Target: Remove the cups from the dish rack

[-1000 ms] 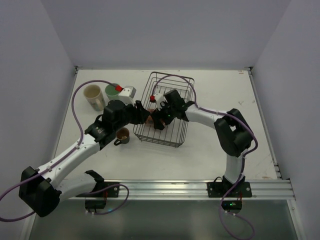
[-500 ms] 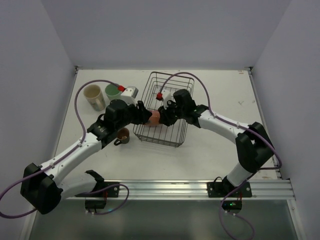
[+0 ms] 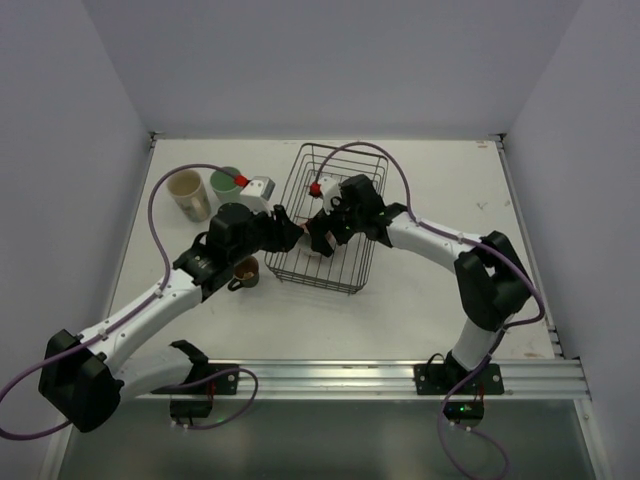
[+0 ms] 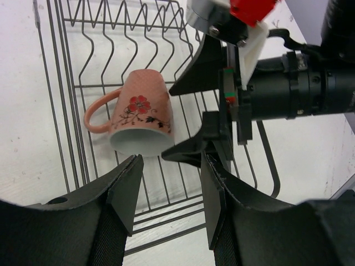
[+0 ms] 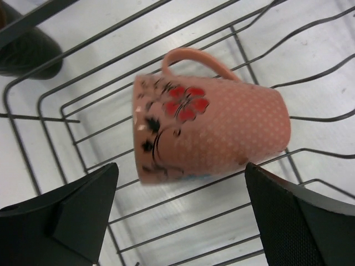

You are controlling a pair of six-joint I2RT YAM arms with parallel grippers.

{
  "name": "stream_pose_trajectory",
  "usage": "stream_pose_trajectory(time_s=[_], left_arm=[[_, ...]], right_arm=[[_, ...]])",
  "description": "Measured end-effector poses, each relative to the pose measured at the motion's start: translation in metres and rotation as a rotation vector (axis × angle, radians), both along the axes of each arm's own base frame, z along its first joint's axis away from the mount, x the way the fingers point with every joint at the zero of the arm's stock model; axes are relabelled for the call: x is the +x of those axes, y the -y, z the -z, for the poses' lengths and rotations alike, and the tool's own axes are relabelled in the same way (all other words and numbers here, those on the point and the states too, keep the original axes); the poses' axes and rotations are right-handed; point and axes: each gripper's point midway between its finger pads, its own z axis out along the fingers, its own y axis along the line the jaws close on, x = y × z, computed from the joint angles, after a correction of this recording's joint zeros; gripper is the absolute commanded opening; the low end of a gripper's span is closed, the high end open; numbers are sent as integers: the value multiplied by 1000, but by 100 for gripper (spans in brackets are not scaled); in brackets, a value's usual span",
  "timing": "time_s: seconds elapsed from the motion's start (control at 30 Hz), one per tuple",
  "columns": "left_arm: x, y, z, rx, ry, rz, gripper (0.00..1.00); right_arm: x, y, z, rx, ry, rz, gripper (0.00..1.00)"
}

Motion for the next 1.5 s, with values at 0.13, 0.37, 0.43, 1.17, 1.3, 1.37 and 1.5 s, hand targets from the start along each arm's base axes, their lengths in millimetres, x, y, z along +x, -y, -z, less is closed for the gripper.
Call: stream_pose_trajectory(time_s=[0.13, 0.37, 0.43, 1.17, 1.3, 1.37, 1.5], left_arm=[[0, -2, 1, 7, -5, -7, 52], [0, -3, 9, 24, -27, -16, 52], [0, -3, 11, 26, -34, -15, 52], [-4, -2, -1, -10, -16, -8, 52], [-12, -3, -19, -51, 20, 8, 52], [-19, -5, -30, -76, 49, 21, 52], [-35, -8, -51, -128, 106, 57, 52]], right_arm=[[16, 4, -1, -27, 13, 13, 99], [11, 15, -13, 50, -27, 102, 99], [7, 15, -15, 70, -38, 119, 99], [-18, 14, -38, 262, -286, 321, 99], [-4, 10, -51, 333, -343, 471, 99], [7, 6, -47, 350, -381, 552, 99], [26, -1, -23, 325, -452, 710, 99]])
